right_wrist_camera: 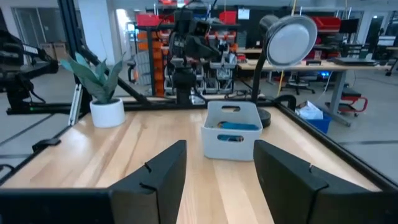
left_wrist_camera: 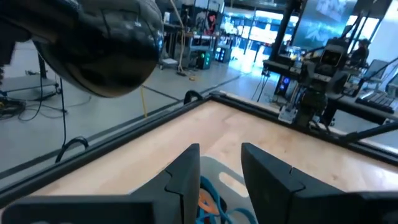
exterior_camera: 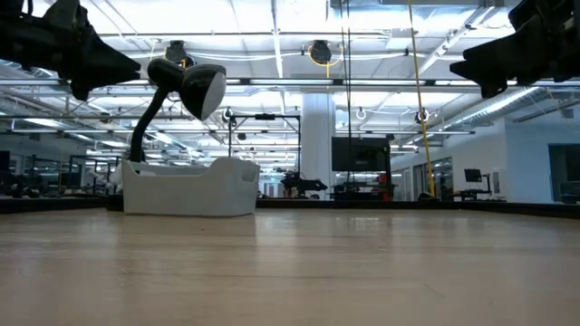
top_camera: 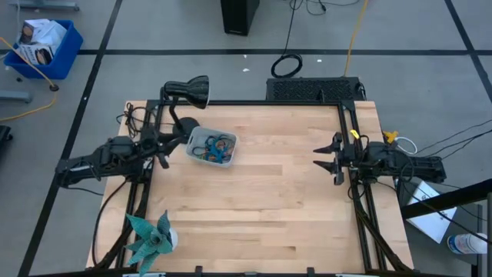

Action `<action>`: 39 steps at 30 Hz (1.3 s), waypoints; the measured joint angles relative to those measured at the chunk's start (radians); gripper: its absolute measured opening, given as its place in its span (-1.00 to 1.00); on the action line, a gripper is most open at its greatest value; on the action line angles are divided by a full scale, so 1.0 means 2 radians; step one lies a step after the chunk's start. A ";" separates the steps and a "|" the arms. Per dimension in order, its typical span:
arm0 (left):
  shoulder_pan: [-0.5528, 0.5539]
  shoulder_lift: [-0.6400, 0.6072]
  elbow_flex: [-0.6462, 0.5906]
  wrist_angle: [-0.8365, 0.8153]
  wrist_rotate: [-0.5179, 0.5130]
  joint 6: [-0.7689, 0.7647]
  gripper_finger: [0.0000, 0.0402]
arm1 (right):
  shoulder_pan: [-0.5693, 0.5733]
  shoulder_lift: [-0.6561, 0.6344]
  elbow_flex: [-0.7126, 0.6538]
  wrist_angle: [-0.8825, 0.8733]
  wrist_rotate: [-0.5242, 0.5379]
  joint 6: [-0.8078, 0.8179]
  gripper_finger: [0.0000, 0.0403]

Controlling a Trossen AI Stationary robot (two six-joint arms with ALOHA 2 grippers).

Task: Pick and place rubber bands into bin
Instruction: Return to Home Position

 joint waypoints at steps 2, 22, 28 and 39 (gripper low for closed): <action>0.000 -0.012 0.000 -0.009 0.000 0.000 -0.38 | 0.000 0.000 0.000 -0.008 0.000 0.000 -0.10; 0.001 -0.015 -0.094 0.075 -0.004 -0.019 -0.38 | 0.000 0.001 -0.079 0.138 -0.002 -0.014 -0.10; 0.001 -0.009 -0.094 0.073 -0.033 0.003 -0.38 | 0.000 0.001 -0.080 0.124 -0.002 -0.014 -0.10; 0.001 -0.001 -0.094 0.075 -0.040 0.103 -0.38 | 0.000 0.004 -0.081 0.078 -0.003 -0.057 -0.10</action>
